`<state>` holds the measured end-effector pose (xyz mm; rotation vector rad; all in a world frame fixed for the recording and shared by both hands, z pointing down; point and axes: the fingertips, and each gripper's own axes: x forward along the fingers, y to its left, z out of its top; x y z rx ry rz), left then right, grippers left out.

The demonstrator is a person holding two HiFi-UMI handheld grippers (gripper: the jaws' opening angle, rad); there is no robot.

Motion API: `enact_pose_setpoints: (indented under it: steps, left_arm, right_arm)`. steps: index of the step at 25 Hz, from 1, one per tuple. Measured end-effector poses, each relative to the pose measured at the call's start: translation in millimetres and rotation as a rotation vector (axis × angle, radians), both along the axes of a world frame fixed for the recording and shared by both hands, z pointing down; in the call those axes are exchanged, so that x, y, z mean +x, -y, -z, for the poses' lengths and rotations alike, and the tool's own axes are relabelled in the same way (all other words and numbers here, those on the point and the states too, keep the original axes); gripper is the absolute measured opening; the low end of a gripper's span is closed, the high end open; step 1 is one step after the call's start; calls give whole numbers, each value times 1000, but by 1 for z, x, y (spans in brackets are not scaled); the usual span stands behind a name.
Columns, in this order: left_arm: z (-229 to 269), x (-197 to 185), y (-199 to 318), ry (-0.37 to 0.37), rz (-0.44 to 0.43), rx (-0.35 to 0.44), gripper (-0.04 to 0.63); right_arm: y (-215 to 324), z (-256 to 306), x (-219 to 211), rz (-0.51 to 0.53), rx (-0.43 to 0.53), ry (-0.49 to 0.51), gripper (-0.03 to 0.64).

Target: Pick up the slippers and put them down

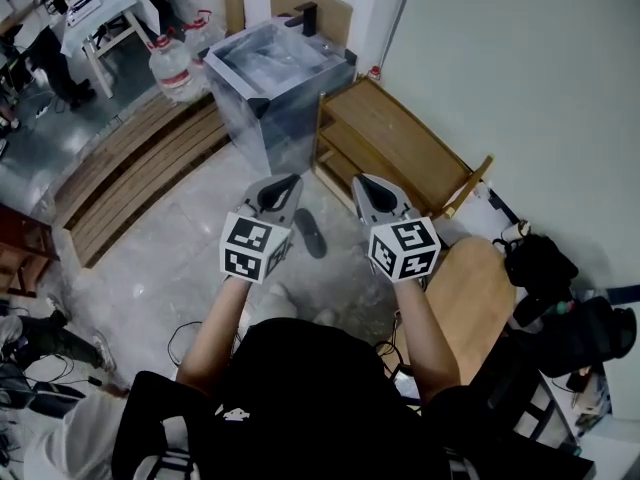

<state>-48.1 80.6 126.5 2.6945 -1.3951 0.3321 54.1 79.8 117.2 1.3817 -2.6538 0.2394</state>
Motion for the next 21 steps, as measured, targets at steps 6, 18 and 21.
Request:
enact_pose_setpoints:
  steps: [6, 18, 21]
  left_arm:
    - [-3, 11, -11, 27, -19, -35, 12]
    - [-1, 14, -12, 32, -24, -42, 12]
    - [1, 12, -6, 25, -18, -1, 12]
  right_arm:
    - [-3, 3, 6, -1, 12, -4, -2]
    - [-3, 3, 6, 11, 3, 1, -2]
    - [-3, 2, 5, 10, -1, 1, -2]
